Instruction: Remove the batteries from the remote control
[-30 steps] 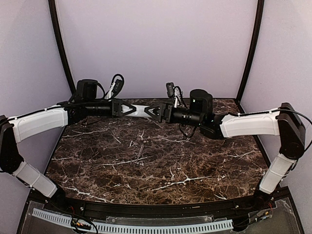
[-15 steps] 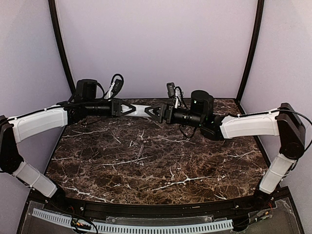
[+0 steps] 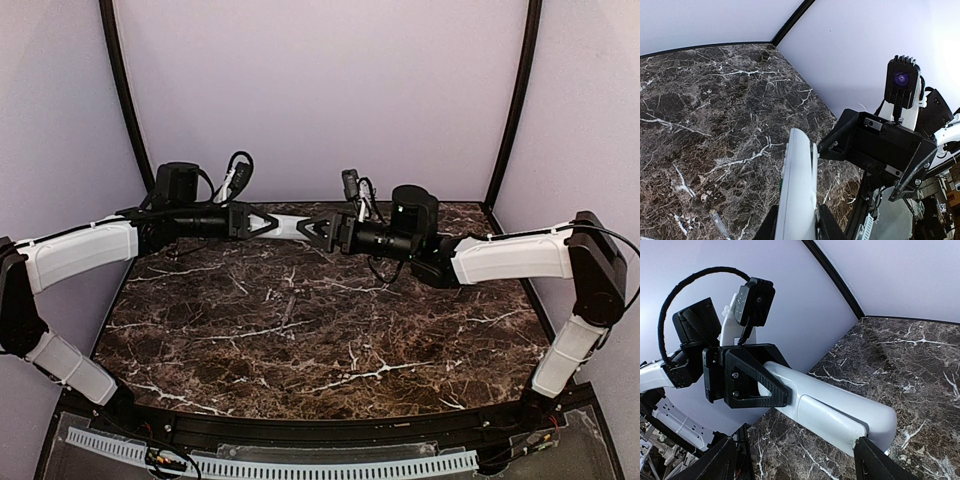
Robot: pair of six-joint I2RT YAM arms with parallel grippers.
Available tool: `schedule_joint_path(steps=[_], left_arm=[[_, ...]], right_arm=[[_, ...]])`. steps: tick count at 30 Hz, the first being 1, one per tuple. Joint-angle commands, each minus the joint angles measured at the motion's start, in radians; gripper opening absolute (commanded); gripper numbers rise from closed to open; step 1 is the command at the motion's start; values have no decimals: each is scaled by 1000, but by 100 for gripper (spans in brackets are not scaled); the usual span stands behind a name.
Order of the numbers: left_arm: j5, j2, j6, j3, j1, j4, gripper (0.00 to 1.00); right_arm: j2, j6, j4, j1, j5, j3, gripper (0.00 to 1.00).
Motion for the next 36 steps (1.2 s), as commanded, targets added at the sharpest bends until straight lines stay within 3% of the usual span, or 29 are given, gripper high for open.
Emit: schedule_joint_path(steps=[1,36], left_arm=[[9,-23,15,0,-13,18,0],[-16,-40,37,-5,-13,10,0]], right_arm=[[-32,-3,103,33,-125,7,80],[-29,-17,91,46,-149,28,80]])
